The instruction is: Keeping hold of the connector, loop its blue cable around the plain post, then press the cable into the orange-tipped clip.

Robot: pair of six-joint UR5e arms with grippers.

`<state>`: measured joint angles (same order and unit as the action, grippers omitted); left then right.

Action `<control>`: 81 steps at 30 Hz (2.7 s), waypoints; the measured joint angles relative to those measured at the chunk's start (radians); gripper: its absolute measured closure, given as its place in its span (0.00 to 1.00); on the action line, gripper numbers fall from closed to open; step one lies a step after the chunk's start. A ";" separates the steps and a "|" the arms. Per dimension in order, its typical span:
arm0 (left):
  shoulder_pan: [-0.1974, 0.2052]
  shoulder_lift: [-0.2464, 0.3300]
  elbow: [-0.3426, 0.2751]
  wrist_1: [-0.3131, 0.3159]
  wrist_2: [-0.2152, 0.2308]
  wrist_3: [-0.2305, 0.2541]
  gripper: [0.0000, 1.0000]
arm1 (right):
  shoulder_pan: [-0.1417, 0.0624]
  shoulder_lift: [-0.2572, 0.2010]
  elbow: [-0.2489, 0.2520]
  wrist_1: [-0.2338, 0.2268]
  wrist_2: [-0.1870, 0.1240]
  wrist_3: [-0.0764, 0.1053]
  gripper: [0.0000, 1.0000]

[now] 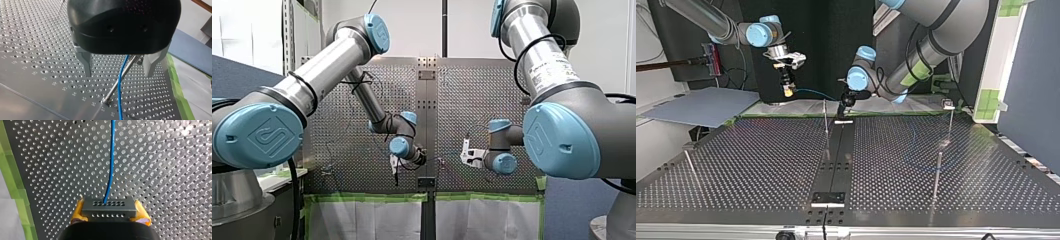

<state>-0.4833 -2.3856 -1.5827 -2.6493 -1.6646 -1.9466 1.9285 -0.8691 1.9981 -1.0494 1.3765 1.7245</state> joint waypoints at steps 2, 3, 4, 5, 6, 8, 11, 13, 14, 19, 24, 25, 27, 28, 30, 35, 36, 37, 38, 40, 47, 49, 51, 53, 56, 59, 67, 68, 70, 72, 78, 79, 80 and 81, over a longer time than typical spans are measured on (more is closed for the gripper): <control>-0.001 0.000 -0.002 0.003 -0.003 0.001 0.02 | 0.000 0.000 0.000 0.000 -0.003 0.000 1.00; -0.001 0.000 -0.004 0.006 -0.006 0.002 0.02 | 0.001 0.000 0.000 0.000 -0.005 0.000 1.00; -0.001 0.000 -0.006 0.009 -0.009 0.002 0.12 | 0.002 0.000 0.000 0.000 -0.005 0.000 1.00; -0.001 0.000 -0.009 0.015 -0.016 0.002 0.21 | 0.002 0.000 0.000 0.000 -0.006 0.000 1.00; -0.001 -0.001 -0.011 0.020 -0.021 0.003 0.21 | 0.003 0.000 0.000 0.000 -0.006 0.000 1.00; -0.002 0.000 -0.016 0.031 -0.035 0.003 0.51 | 0.003 0.000 0.000 0.001 -0.006 0.000 1.00; -0.001 -0.001 -0.019 0.049 -0.036 0.001 0.73 | 0.004 0.000 0.000 0.001 -0.007 0.000 1.00; 0.000 -0.001 -0.020 0.063 -0.025 -0.004 0.73 | 0.003 0.000 0.000 0.001 -0.008 0.001 1.00; 0.000 -0.001 -0.020 0.073 -0.016 -0.008 0.73 | 0.003 0.000 0.000 0.001 -0.009 0.001 1.00; -0.002 -0.001 -0.020 0.098 0.029 -0.018 0.65 | 0.003 0.000 0.000 0.001 -0.016 0.004 1.00; -0.008 -0.002 -0.021 0.096 0.048 -0.018 0.62 | 0.003 0.000 0.000 0.000 -0.017 0.005 1.00; -0.009 -0.002 -0.021 0.094 0.049 -0.018 0.62 | 0.004 0.000 0.000 0.000 -0.017 0.005 1.00; -0.010 -0.002 -0.021 0.091 0.046 -0.013 0.62 | 0.004 0.000 0.000 0.000 -0.017 0.005 1.00; -0.010 -0.002 -0.021 0.090 0.043 -0.010 0.62 | 0.004 0.000 0.000 0.000 -0.017 0.005 1.00; -0.011 -0.003 -0.021 0.087 0.032 0.000 0.59 | 0.004 0.000 0.000 0.000 -0.017 0.005 1.00; -0.010 -0.017 -0.020 0.083 0.001 0.035 0.59 | 0.004 0.000 0.000 0.002 -0.020 0.004 1.00; -0.009 -0.020 -0.020 0.084 -0.001 0.038 0.59 | 0.004 0.000 0.000 0.003 -0.024 0.004 1.00; -0.008 -0.021 -0.020 0.084 -0.003 0.040 0.59 | 0.005 0.000 0.000 0.003 -0.031 0.004 1.00; -0.007 -0.023 -0.020 0.085 -0.005 0.042 0.59 | 0.005 0.000 0.000 0.003 -0.037 0.004 1.00; -0.004 -0.024 -0.020 0.086 -0.005 0.043 0.59 | 0.005 0.000 0.000 0.003 -0.049 0.004 1.00; 0.006 -0.025 -0.020 0.093 -0.007 0.042 0.59 | 0.005 0.000 0.000 0.003 -0.081 0.005 1.00; 0.008 -0.025 -0.020 0.095 -0.007 0.042 0.59 | 0.005 0.000 0.000 0.003 -0.093 0.005 1.00; 0.012 -0.025 -0.020 0.099 -0.007 0.043 0.59 | 0.005 0.000 0.000 0.004 -0.100 0.006 1.00; 0.015 -0.025 -0.020 0.102 -0.007 0.043 0.59 | 0.005 0.000 0.000 0.004 -0.110 0.006 1.00; 0.018 -0.025 -0.020 0.107 -0.007 0.043 0.63 | 0.005 0.000 0.000 0.005 -0.126 0.006 1.00; 0.020 -0.025 -0.020 0.108 -0.005 0.043 0.71 | 0.005 0.000 0.000 0.006 -0.133 0.006 1.00; 0.023 -0.025 -0.020 0.110 0.030 0.040 0.98 | 0.001 0.000 0.000 0.007 -0.122 0.006 1.00; 0.024 -0.025 -0.020 0.110 0.039 0.038 0.98 | 0.000 0.000 0.000 0.009 -0.117 0.006 1.00; 0.026 -0.025 -0.020 0.109 0.046 0.037 0.98 | -0.003 0.000 0.000 0.014 -0.102 0.006 1.00; 0.026 -0.025 -0.020 0.107 0.044 0.035 0.98 | -0.006 0.000 0.000 0.019 -0.088 0.005 1.00; 0.024 -0.024 -0.021 0.102 0.021 0.057 0.98 | -0.020 0.000 0.000 0.036 -0.033 -0.003 1.00; 0.023 -0.024 -0.021 0.101 0.020 0.064 0.98 | -0.022 0.000 0.000 0.038 -0.022 -0.005 1.00; 0.021 -0.024 -0.021 0.098 0.016 0.074 0.98 | -0.024 0.000 0.000 0.039 -0.013 -0.006 1.00; 0.020 -0.024 -0.021 0.096 0.012 0.082 0.98 | -0.025 0.000 0.000 0.040 -0.005 -0.007 1.00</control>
<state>-0.4635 -2.4096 -1.6038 -2.5532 -1.6521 -1.8648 1.9035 -0.8691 1.9982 -1.0097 1.3715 1.7173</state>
